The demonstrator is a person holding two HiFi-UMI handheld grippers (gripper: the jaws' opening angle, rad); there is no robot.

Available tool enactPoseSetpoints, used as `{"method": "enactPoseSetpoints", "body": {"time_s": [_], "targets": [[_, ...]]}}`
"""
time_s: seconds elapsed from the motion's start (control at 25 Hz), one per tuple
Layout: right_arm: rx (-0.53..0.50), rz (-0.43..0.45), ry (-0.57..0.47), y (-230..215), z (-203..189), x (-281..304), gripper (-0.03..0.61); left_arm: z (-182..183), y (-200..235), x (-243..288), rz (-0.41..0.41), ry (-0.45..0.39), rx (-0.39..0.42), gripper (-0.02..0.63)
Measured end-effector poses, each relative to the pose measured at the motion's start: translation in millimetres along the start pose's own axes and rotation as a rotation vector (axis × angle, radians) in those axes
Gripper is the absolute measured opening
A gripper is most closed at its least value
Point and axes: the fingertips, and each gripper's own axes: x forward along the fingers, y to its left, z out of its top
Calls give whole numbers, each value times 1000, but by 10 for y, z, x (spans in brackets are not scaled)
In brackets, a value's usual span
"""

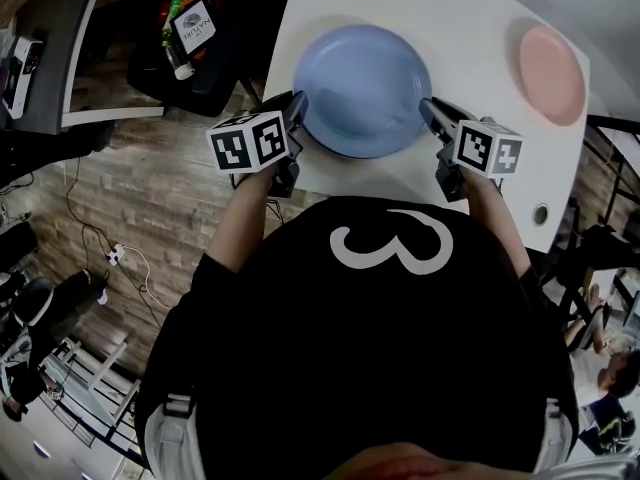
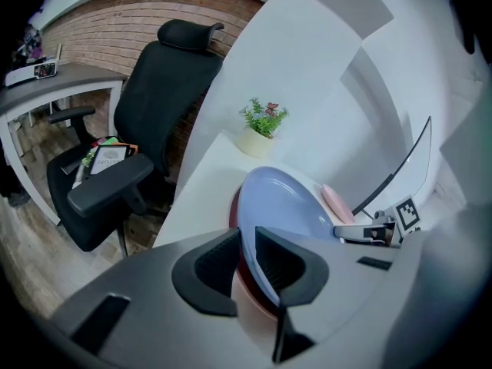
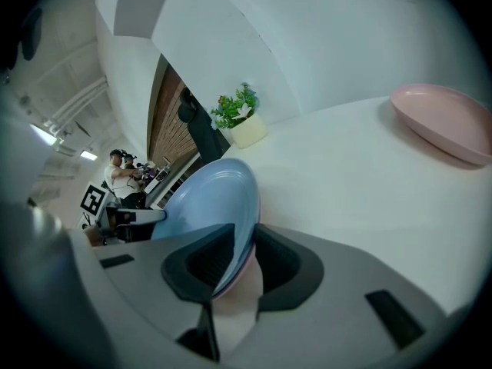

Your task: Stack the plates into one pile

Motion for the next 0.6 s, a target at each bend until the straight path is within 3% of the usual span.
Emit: {"method": "enactPoseSetpoints", "body": {"time_s": [0.32, 0.6], "targets": [[-12, 28, -13, 71, 37, -14, 143, 39, -31, -5, -28, -13, 8, 114], [-1, 14, -37, 23, 53, -95, 152, 21, -53, 5, -25, -2, 56, 147]]}}
